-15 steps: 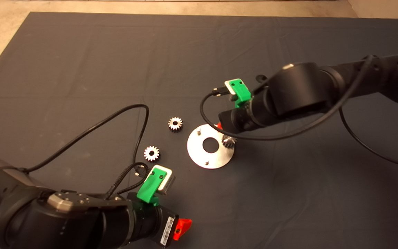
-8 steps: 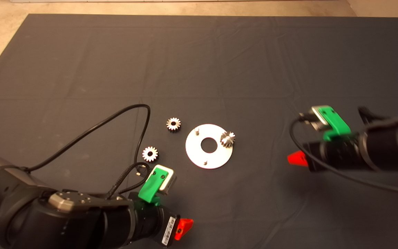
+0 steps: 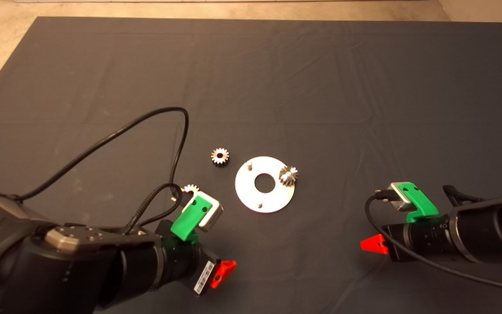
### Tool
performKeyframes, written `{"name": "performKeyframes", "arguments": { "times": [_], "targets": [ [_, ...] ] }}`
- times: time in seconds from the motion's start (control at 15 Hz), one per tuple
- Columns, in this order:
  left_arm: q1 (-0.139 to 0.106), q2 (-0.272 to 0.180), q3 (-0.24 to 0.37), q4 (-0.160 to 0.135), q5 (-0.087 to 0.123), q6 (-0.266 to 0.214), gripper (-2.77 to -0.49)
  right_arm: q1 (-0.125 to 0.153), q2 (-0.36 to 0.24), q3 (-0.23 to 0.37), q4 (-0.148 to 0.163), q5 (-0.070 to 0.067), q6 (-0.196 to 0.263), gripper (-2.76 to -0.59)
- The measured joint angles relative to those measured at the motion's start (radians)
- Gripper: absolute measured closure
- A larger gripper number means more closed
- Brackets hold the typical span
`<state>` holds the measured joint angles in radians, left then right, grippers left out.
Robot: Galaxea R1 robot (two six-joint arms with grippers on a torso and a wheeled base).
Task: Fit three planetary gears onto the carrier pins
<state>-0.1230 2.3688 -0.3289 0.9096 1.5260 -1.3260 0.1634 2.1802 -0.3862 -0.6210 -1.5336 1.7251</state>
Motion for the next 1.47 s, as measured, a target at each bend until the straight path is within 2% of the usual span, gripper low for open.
{"name": "performKeyframes", "arguments": {
  "times": [0.07, 0.2, 0.33, 0.4, 0.47, 0.53, 0.67, 0.73, 0.8, 0.93, 1.07, 1.2, 1.33, 1.47],
  "targets": [
    [-0.003, -0.020, 0.000, 0.000, 0.000, 0.040, -2.48, 0.000, 0.000, 0.000, -0.004, 0.001, 0.001, -2.05],
    [-0.014, -0.059, 0.000, 0.001, 0.000, 0.088, -2.48, -0.007, -0.003, 0.002, -0.010, 0.001, 0.001, -2.05],
    [-0.014, -0.079, -0.006, 0.003, 0.001, 0.116, -2.48, -0.014, -0.008, 0.005, -0.010, 0.000, 0.001, -2.05],
    [-0.013, -0.087, -0.019, 0.004, -0.006, 0.140, -2.48, -0.014, -0.008, 0.007, -0.010, 0.000, 0.001, -2.07],
    [-0.013, -0.101, -0.040, 0.005, -0.027, 0.169, -2.48, -0.014, -0.009, 0.009, -0.011, 0.000, 0.001, -2.18],
    [-0.013, -0.119, -0.067, 0.007, -0.068, 0.203, -2.48, -0.014, -0.009, 0.010, -0.010, 0.000, 0.001, -2.20],
    [-0.013, -0.157, -0.136, 0.009, -0.186, 0.302, -2.48, -0.014, -0.009, 0.013, -0.011, 0.000, 0.001, -2.20],
    [-0.013, -0.171, -0.174, 0.010, -0.238, 0.346, -2.48, -0.014, -0.008, 0.013, -0.011, 0.000, 0.001, -2.20],
    [-0.013, -0.181, -0.211, 0.014, -0.282, 0.373, -2.48, -0.014, -0.008, 0.013, -0.010, 0.000, 0.001, -2.20],
    [-0.013, -0.184, -0.284, 0.015, -0.353, 0.415, -2.48, -0.014, -0.008, 0.013, -0.010, 0.000, 0.002, -2.20],
    [-0.013, -0.187, -0.352, 0.016, -0.408, 0.453, -2.48, -0.014, -0.008, 0.013, -0.010, 0.000, 0.002, -2.20],
    [-0.013, -0.191, -0.404, 0.017, -0.451, 0.473, -2.48, -0.014, -0.008, 0.013, -0.010, 0.000, 0.004, -2.20],
    [-0.007, -0.197, -0.413, 0.020, -0.476, 0.477, -2.48, -0.014, -0.008, 0.014, -0.010, 0.000, 0.005, -2.20],
    [0.010, -0.197, -0.413, 0.020, -0.482, 0.478, -2.48, -0.014, -0.008, 0.014, -0.010, 0.000, 0.005, -2.20]
  ]
}}
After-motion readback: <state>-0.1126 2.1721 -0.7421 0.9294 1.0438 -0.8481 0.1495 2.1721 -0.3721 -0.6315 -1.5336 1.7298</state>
